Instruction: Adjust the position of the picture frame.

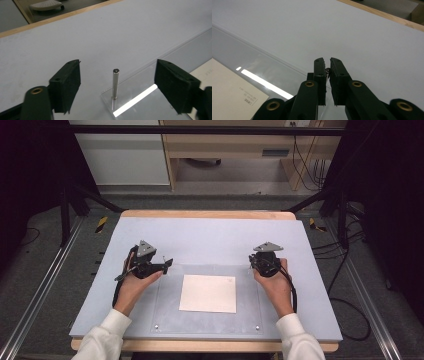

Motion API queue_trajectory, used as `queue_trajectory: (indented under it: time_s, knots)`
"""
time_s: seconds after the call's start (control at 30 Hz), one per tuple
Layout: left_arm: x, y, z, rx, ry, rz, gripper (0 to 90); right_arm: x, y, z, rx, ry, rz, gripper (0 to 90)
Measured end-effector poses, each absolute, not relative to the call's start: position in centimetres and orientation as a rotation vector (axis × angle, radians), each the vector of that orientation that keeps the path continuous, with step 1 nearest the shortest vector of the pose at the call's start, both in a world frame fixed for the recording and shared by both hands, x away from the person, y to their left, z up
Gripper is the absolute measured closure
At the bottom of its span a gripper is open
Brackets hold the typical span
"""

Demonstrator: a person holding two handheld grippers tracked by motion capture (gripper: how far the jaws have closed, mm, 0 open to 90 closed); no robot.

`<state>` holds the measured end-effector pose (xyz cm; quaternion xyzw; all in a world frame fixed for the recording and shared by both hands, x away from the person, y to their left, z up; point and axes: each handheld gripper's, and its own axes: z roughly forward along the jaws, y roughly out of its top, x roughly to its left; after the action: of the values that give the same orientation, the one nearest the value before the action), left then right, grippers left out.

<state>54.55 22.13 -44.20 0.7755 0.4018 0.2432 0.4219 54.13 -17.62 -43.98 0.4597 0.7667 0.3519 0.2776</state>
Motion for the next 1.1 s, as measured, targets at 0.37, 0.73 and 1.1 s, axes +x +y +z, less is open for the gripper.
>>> queue_trajectory:
  time_s: [0.37,0.73,1.1]
  knots:
    - [54.3,21.3,-44.6,1.93,0.976,0.638,41.6,54.1,-17.7,-44.0,1.236,2.058,0.956,84.8]
    - [54.4,20.9,-44.9,1.913,1.075,0.701,73.2,54.2,-17.8,-44.0,1.24,2.064,0.969,85.0]
    - [54.6,21.2,-45.0,1.926,1.071,0.688,84.2,54.2,-17.8,-43.9,1.259,2.066,0.971,85.2]
